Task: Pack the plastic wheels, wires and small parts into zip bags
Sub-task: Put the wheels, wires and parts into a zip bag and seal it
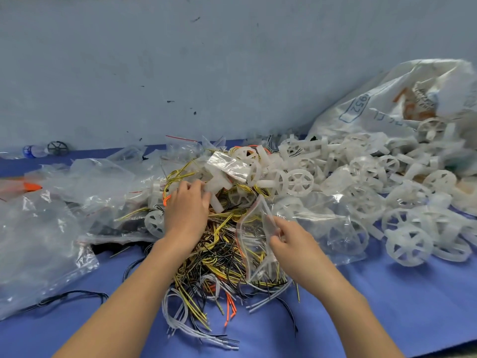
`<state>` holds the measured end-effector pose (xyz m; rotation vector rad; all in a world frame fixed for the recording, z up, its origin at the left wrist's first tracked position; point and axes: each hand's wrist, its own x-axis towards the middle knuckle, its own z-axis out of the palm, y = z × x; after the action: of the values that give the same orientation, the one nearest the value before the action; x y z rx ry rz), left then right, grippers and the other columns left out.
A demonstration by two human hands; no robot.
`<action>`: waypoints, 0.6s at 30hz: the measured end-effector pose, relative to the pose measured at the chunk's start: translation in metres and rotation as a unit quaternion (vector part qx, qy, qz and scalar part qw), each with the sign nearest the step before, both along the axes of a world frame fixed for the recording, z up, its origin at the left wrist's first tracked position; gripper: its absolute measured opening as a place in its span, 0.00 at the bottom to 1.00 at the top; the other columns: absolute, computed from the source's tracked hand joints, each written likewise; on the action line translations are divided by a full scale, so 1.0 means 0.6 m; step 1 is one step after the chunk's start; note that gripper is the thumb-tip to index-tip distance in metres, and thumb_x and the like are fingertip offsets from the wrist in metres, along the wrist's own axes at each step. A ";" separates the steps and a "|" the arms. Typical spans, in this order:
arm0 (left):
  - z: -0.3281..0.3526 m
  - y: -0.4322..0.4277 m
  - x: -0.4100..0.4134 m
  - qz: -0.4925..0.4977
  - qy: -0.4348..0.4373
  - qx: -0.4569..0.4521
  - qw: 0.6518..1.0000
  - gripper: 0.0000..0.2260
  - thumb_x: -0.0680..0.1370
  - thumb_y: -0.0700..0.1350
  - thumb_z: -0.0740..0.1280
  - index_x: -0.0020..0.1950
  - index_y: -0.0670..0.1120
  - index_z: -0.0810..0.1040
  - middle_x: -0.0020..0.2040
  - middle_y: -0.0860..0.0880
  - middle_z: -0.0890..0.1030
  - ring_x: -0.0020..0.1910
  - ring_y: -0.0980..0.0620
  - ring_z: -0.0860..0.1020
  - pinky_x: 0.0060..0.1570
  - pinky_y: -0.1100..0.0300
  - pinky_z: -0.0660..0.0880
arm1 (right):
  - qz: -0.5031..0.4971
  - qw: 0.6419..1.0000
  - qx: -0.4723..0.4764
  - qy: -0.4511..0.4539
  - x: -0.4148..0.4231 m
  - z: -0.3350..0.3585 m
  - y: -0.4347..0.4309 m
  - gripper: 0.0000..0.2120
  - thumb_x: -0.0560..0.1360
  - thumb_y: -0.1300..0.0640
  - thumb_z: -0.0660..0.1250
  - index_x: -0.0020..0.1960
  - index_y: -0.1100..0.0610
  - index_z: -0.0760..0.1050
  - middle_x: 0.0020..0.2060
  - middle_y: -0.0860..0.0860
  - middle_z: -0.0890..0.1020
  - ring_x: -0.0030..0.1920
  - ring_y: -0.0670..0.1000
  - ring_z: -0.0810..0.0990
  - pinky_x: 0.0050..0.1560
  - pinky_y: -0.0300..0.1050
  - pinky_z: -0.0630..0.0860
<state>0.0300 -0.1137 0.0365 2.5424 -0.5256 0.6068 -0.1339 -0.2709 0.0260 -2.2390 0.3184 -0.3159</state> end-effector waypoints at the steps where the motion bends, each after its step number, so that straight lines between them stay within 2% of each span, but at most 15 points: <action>1: 0.002 0.010 -0.001 -0.008 0.003 -0.042 0.999 0.13 0.83 0.53 0.57 0.62 0.48 0.73 0.56 0.49 0.75 0.55 0.48 0.73 0.48 0.52 0.72 | -0.008 1.000 -0.007 -0.008 0.004 0.000 0.002 0.13 0.80 0.59 0.56 0.58 0.44 0.71 0.44 0.53 0.73 0.33 0.47 0.70 0.29 0.35 0.65; 4: 0.012 0.036 -0.003 -0.019 0.110 -0.210 0.971 0.14 0.83 0.55 0.56 0.61 0.48 0.73 0.53 0.51 0.78 0.49 0.49 0.77 0.46 0.51 0.76 | -0.040 0.999 -0.034 -0.008 0.011 -0.002 0.012 0.20 0.81 0.57 0.55 0.70 0.47 0.69 0.48 0.50 0.71 0.46 0.51 0.73 0.46 0.48 0.71; 6: 0.023 0.050 -0.003 -0.033 0.227 -0.331 0.915 0.13 0.83 0.53 0.56 0.61 0.48 0.74 0.54 0.49 0.79 0.49 0.48 0.79 0.44 0.51 0.80 | -0.048 0.998 -0.043 -0.010 0.013 -0.001 0.021 0.22 0.81 0.56 0.54 0.74 0.47 0.66 0.48 0.49 0.71 0.50 0.51 0.73 0.52 0.51 0.72; 8: 0.032 0.061 -0.006 -0.050 0.306 -0.414 0.856 0.10 0.84 0.50 0.57 0.57 0.48 0.75 0.52 0.48 0.81 0.49 0.50 0.80 0.43 0.53 0.81 | -0.048 0.998 -0.046 -0.019 0.017 -0.001 0.028 0.19 0.81 0.56 0.54 0.70 0.47 0.70 0.45 0.48 0.70 0.47 0.50 0.73 0.52 0.53 0.72; 9: 0.033 0.065 -0.009 -0.055 0.320 -0.427 0.844 0.09 0.84 0.49 0.58 0.54 0.48 0.75 0.51 0.48 0.82 0.49 0.50 0.80 0.44 0.54 0.80 | -0.048 0.997 -0.047 -0.023 0.019 -0.001 0.031 0.18 0.81 0.57 0.54 0.68 0.48 0.71 0.44 0.48 0.70 0.45 0.49 0.72 0.51 0.54 0.73; 10: 0.034 0.069 -0.012 -0.058 0.319 -0.424 0.846 0.08 0.84 0.49 0.57 0.52 0.49 0.76 0.50 0.48 0.83 0.49 0.51 0.80 0.43 0.55 0.78 | -0.050 0.997 -0.046 -0.024 0.021 -0.001 0.033 0.16 0.81 0.57 0.54 0.66 0.48 0.72 0.43 0.48 0.70 0.45 0.49 0.72 0.51 0.54 0.73; 13: 0.030 0.077 -0.016 -0.051 0.239 -0.359 0.901 0.09 0.84 0.51 0.57 0.48 0.55 0.75 0.46 0.54 0.81 0.44 0.56 0.77 0.38 0.60 0.70 | -0.060 0.997 -0.044 -0.026 0.027 -0.004 0.037 0.15 0.80 0.57 0.55 0.63 0.49 0.73 0.43 0.49 0.70 0.44 0.48 0.72 0.50 0.55 0.73; 14: 0.033 0.079 -0.019 -0.061 0.224 -0.357 0.905 0.09 0.84 0.52 0.57 0.48 0.56 0.76 0.45 0.55 0.80 0.41 0.57 0.77 0.37 0.61 0.70 | -0.065 0.997 -0.041 -0.028 0.029 -0.005 0.036 0.14 0.80 0.57 0.55 0.62 0.49 0.74 0.43 0.49 0.70 0.43 0.48 0.72 0.50 0.55 0.74; 16: 0.042 0.077 -0.021 -0.114 0.259 -0.400 0.872 0.09 0.83 0.45 0.59 0.52 0.51 0.79 0.41 0.51 0.80 0.34 0.56 0.75 0.32 0.62 0.71 | -0.070 0.996 -0.033 -0.037 0.032 -0.007 0.035 0.14 0.80 0.57 0.56 0.62 0.49 0.74 0.43 0.48 0.71 0.43 0.48 0.73 0.48 0.54 0.74; 18: 0.054 0.066 -0.033 -0.189 0.355 -0.444 0.801 0.09 0.81 0.37 0.60 0.54 0.42 0.79 0.38 0.46 0.79 0.29 0.56 0.75 0.27 0.63 0.72 | -0.073 0.996 -0.027 -0.045 0.032 -0.008 0.033 0.18 0.80 0.56 0.57 0.68 0.46 0.72 0.47 0.47 0.73 0.46 0.47 0.74 0.47 0.50 0.73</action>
<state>0.0099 -0.0739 0.0690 1.5085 -0.3265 -0.2461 -0.1149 -0.2511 0.0214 -2.2510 0.4311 -0.5059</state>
